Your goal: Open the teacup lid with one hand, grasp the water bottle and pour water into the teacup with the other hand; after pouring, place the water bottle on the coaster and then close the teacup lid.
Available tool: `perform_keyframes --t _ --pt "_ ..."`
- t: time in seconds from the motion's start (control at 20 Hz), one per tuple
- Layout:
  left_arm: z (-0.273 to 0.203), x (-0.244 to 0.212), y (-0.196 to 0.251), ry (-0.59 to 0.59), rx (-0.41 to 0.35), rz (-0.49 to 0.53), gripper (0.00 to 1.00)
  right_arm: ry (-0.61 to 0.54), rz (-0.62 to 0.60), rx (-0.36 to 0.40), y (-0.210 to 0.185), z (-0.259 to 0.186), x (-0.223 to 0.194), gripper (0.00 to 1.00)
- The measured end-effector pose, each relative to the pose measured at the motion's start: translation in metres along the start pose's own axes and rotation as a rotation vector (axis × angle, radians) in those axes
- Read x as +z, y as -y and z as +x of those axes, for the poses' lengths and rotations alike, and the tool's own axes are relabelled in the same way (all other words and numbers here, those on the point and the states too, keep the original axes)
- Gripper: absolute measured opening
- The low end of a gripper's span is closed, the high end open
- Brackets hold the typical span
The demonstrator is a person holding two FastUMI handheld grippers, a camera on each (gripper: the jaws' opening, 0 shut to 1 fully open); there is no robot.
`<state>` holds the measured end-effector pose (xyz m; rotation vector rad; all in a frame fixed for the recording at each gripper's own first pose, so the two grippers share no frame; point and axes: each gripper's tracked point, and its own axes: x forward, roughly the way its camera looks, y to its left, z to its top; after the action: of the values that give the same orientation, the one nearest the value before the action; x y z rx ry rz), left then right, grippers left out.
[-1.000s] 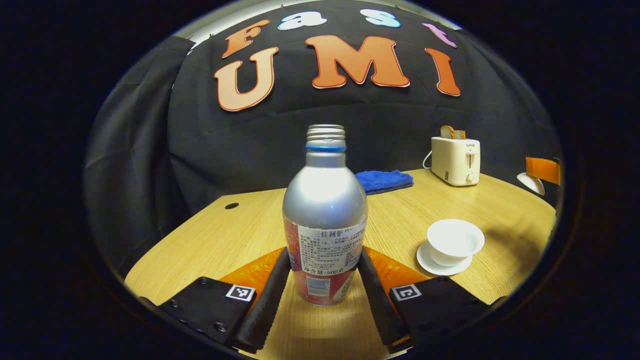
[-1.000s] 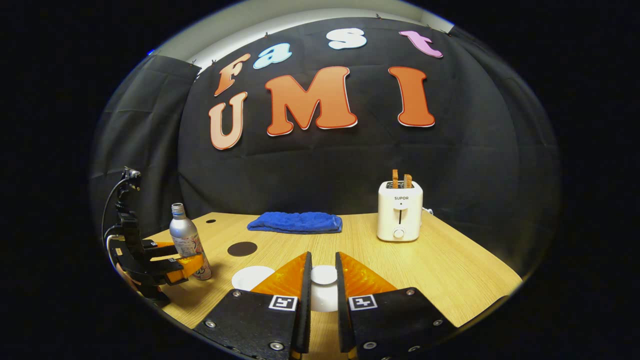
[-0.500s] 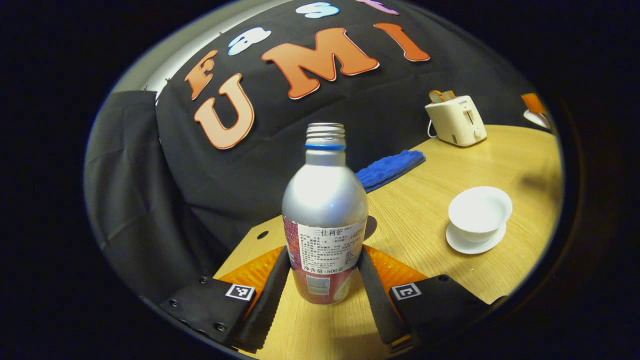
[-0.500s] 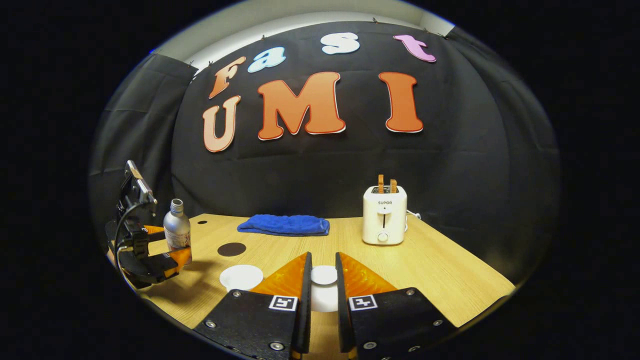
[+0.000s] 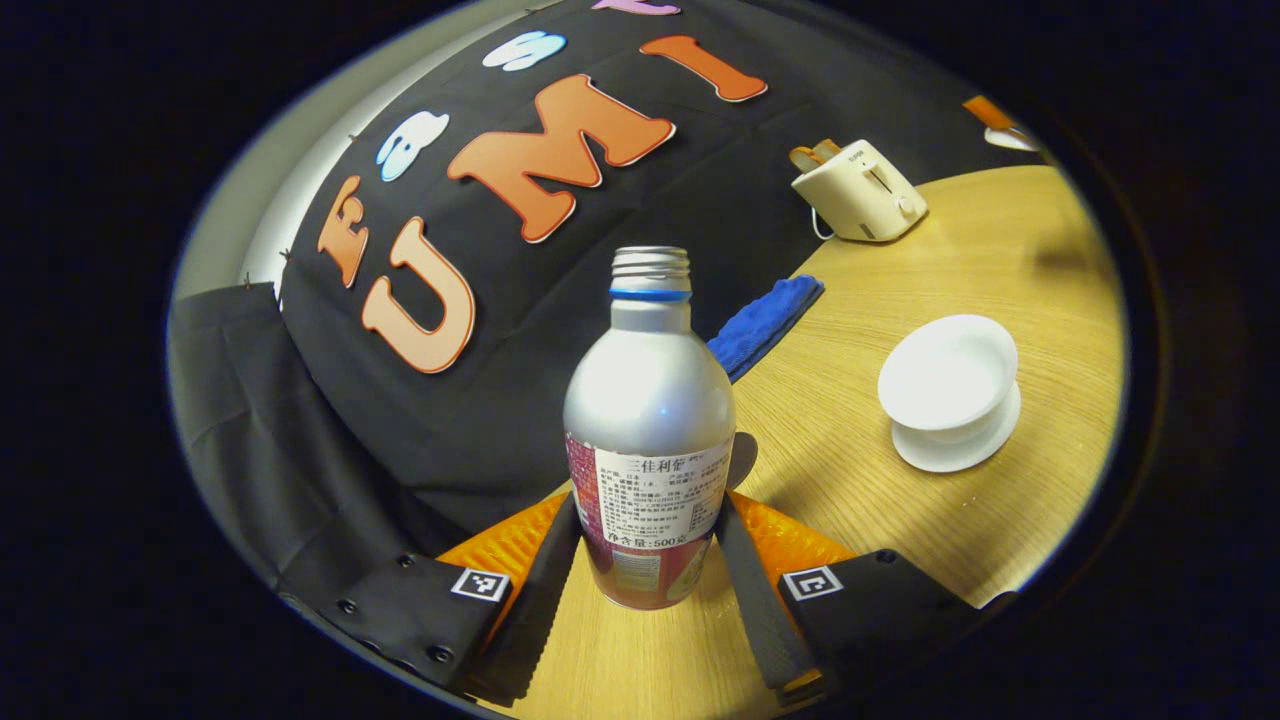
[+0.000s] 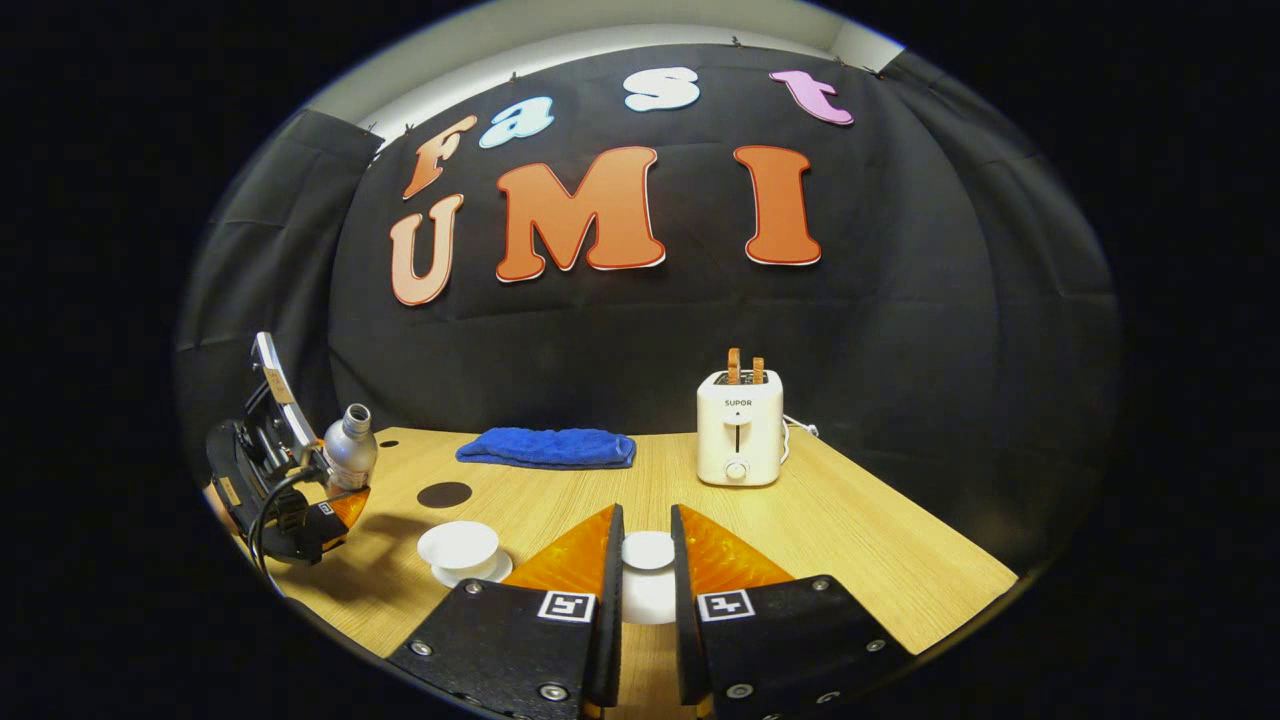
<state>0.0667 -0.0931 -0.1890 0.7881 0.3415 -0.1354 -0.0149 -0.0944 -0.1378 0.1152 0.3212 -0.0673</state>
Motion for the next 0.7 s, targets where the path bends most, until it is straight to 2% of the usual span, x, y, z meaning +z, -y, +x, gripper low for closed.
perform_keyframes --t 0.05,0.1,0.6,0.7 --pt "0.0 0.001 0.002 0.002 0.0 0.031 0.8 -0.001 -0.002 -0.001 0.001 0.0 -0.001 0.23" --pt "0.001 0.002 0.004 0.007 0.001 0.059 0.84 -0.001 -0.002 -0.003 0.002 -0.001 0.0 0.23" --pt "0.01 0.017 0.007 0.054 0.007 0.356 0.84 0.013 -0.001 -0.01 0.01 -0.006 0.002 0.23" --pt "0.012 0.019 0.005 0.061 0.01 0.398 0.88 0.017 0.001 -0.011 0.011 -0.007 0.002 0.23"
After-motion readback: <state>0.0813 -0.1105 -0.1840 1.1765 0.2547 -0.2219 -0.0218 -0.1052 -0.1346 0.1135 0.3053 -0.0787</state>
